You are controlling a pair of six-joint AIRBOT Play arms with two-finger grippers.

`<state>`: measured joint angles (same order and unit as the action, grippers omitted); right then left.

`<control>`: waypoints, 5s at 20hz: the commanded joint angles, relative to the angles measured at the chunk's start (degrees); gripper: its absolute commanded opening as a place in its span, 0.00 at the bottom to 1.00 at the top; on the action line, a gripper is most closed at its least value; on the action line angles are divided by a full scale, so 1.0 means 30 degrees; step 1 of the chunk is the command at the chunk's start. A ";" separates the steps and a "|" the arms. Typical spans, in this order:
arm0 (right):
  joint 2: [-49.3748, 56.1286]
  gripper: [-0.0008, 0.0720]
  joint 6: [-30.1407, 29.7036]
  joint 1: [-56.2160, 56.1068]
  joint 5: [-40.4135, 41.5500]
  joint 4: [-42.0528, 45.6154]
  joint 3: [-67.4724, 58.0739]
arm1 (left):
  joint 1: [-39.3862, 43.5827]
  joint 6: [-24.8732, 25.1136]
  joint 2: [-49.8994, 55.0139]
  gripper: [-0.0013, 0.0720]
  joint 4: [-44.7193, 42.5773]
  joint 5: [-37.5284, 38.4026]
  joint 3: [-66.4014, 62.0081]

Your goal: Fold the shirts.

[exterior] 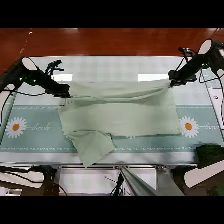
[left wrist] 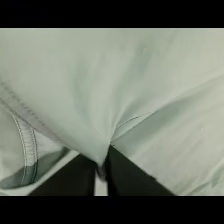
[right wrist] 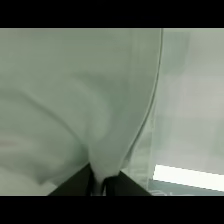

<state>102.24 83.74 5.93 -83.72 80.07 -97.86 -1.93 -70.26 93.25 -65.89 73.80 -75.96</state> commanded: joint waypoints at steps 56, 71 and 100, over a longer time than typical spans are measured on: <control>-0.7752 0.03 -0.3198 0.6513 0.4437 -0.4233 1.8149 | -0.0831 0.1785 -0.6870 0.06 0.7737 -0.2076 1.5169; -0.7949 0.03 -0.3424 0.3279 1.1912 -1.0360 1.1417 | -0.3133 0.1698 -0.6506 0.06 0.8233 -0.4262 0.4612; -0.4189 0.84 0.0262 0.4430 1.2458 -0.7519 1.0579 | -0.4218 0.1348 0.2076 0.68 0.8561 0.0597 -0.3184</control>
<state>88.20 81.56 17.30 -41.15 60.05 -66.08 -14.90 -65.98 101.03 -40.25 72.10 -85.21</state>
